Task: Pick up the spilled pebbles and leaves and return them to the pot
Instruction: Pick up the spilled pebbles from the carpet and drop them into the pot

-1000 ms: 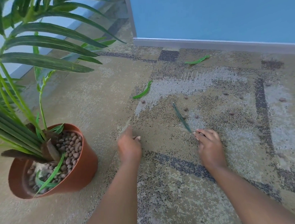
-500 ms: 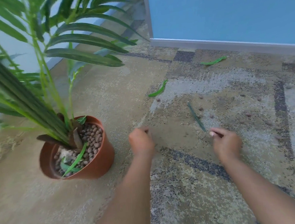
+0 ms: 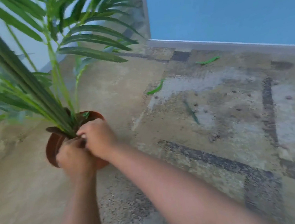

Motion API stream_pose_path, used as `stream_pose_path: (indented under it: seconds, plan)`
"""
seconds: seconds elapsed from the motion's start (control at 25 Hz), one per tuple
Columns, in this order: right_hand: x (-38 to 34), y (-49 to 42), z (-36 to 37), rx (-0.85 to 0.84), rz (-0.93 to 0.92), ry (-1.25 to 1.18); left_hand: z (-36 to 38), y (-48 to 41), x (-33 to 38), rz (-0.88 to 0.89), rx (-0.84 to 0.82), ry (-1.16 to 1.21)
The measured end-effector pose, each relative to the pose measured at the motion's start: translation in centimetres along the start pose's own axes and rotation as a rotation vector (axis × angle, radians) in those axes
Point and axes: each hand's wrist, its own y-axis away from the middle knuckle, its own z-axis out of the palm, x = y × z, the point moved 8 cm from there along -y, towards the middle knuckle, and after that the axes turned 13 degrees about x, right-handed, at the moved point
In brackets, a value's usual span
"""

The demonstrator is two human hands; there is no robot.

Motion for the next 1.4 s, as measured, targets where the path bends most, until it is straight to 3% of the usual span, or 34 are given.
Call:
stream_pose_path:
  seconds: [0.08, 0.12, 0.24, 0.36, 0.44, 0.52, 0.6, 0.68, 0.76, 0.96, 1.08, 1.2, 1.32, 1.4]
  plan:
    - [0.0, 0.1, 1.0, -0.109, -0.148, 0.236, 1.1, 0.0, -0.6, -0.044, -0.041, 0.042]
    - [0.4, 0.1, 0.6, -0.1, -0.145, 0.203, 1.4, 0.1, -0.2, -0.034, -0.029, 0.051]
    - [3.0, 1.3, -4.8, 0.101, -0.019, -0.066, 1.9, 0.4, 2.1, 0.003, 0.119, 0.043]
    - [10.9, 6.1, -11.5, 0.335, 0.266, -0.037, 4.3, 2.6, 5.0, -0.002, 0.184, 0.213]
    - [17.6, 11.9, -15.5, 0.354, 0.446, 0.292, 7.3, 6.1, 8.1, 0.053, 0.087, 0.264]
    - [23.4, 17.9, -18.2, 0.216, 0.596, 0.682, 11.7, 11.0, 11.0, 0.099, -0.135, 0.239]
    - [27.5, 21.3, -19.2, 0.051, 0.664, 0.836, 16.5, 16.2, 13.7, 0.201, -0.427, 0.157]
    - [29.7, 21.7, -19.3, 0.018, 0.614, 0.859, 20.5, 19.4, 14.9, 0.351, -0.622, 0.022]
    - [30.9, 21.1, -19.5, 0.079, 0.536, 0.829, 23.6, 19.9, 15.3, 0.465, -0.699, -0.105]
    - [32.1, 21.6, -20.8, 0.328, 0.525, 0.692, 30.2, 18.5, 17.1, 0.551, -0.804, -0.223]
    - [31.8, 21.3, -21.0, 0.372, 0.482, 0.712, 33.2, 18.9, 18.9, 0.708, -0.78, -0.322]
    - [32.2, 21.3, -20.9, 0.37, 0.499, 0.732, 36.2, 18.9, 21.2, 0.753, -0.747, -0.285]
    - [32.6, 21.4, -20.7, 0.36, 0.508, 0.731, 39.6, 19.1, 23.2, 0.77, -0.903, -0.18]
    - [32.8, 21.3, -20.6, 0.359, 0.5, 0.728, 40.6, 19.3, 24.0, 0.889, -0.951, -0.221]
